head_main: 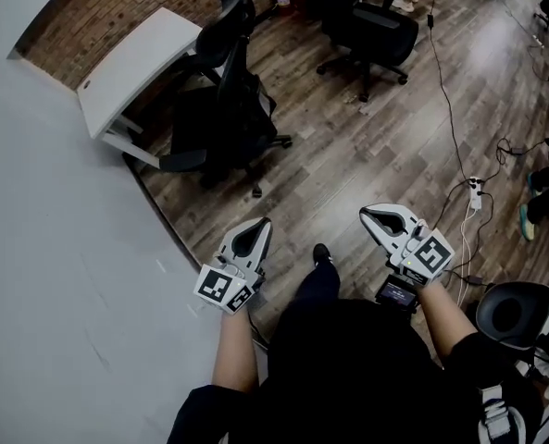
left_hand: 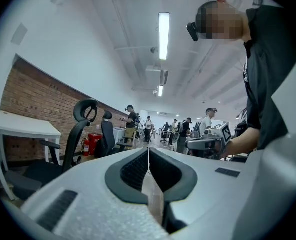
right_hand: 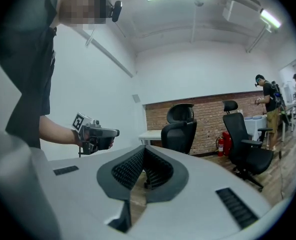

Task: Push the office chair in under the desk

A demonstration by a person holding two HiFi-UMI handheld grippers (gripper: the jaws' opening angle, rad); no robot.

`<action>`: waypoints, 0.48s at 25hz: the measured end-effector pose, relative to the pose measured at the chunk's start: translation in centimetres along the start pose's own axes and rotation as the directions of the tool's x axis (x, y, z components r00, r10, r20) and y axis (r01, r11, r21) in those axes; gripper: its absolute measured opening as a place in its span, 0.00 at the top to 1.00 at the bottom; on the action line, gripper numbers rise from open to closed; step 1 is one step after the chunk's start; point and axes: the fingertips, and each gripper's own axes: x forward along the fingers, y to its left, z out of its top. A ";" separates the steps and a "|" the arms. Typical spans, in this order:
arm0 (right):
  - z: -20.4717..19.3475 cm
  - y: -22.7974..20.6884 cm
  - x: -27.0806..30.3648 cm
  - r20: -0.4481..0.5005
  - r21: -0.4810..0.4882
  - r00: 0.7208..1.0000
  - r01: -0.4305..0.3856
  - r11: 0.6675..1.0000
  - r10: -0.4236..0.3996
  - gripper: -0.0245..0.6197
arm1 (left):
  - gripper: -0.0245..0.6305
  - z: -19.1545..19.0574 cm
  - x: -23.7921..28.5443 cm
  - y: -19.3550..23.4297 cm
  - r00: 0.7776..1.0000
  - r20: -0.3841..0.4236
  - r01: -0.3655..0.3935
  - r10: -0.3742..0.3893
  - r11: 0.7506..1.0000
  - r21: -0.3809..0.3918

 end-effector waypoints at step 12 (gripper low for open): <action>4.1 -12.1 6.5 -0.031 -0.054 0.997 0.066 0.996 -0.067 0.95 | 0.94 4.1 9.5 11.8 1.000 0.030 0.005 -0.005 1.000 0.026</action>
